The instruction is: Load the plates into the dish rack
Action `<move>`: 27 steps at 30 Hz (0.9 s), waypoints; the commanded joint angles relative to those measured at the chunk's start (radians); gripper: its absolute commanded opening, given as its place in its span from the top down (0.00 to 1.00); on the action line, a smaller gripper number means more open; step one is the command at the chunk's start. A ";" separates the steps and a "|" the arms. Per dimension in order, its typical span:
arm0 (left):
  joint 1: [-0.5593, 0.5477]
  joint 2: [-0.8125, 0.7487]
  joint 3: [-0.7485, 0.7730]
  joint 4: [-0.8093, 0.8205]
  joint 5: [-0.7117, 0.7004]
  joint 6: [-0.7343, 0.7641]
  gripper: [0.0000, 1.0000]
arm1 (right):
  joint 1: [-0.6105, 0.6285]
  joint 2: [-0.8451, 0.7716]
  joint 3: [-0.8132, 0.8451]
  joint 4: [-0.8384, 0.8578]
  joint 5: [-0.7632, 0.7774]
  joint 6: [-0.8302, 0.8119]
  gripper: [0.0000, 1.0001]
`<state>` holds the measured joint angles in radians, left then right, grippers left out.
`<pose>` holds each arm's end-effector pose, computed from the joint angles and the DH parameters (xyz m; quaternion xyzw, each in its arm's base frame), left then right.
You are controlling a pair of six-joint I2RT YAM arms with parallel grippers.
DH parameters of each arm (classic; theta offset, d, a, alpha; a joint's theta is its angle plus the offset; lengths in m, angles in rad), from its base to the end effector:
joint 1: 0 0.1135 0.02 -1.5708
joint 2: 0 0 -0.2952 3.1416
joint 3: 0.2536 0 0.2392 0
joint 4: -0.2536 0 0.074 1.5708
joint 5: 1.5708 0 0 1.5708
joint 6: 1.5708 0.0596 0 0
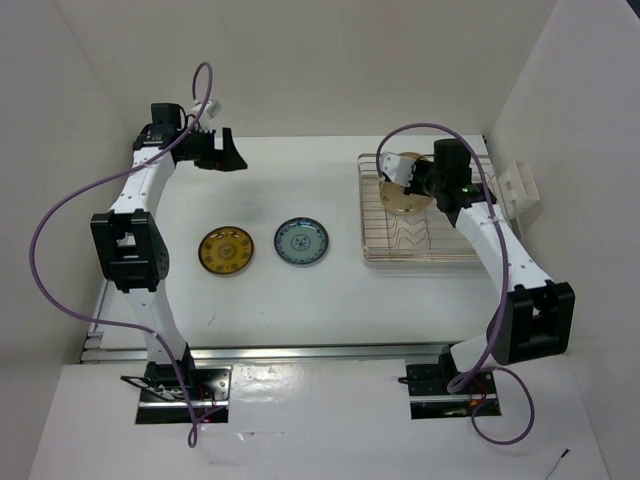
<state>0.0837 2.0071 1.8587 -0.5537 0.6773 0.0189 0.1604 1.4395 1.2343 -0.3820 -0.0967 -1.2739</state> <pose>0.4760 0.0025 0.3284 0.1120 0.8597 -0.2806 0.4119 0.3261 0.0586 0.3439 -0.5959 0.6486 -0.2131 0.4229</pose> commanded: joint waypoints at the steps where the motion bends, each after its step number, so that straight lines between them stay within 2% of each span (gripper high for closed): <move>1: 0.005 0.005 0.014 0.026 0.038 -0.008 0.00 | -0.019 -0.085 0.048 0.031 0.022 -0.005 1.00; 8: 0.005 0.005 0.014 0.035 0.047 -0.028 0.00 | -0.019 -0.136 0.008 -0.044 -0.014 0.025 1.00; 18: 0.005 0.005 -0.006 0.035 0.056 -0.028 0.00 | -0.028 -0.145 -0.117 -0.017 -0.005 0.015 1.00; 27: 0.005 0.015 0.003 0.035 0.056 -0.028 0.00 | -0.047 -0.096 -0.095 0.026 -0.014 -0.004 1.00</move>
<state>0.0837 2.0075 1.8584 -0.5465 0.7044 -0.0051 0.1196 1.3354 1.1069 -0.4126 -0.0944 -1.2663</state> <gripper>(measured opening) 1.000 0.197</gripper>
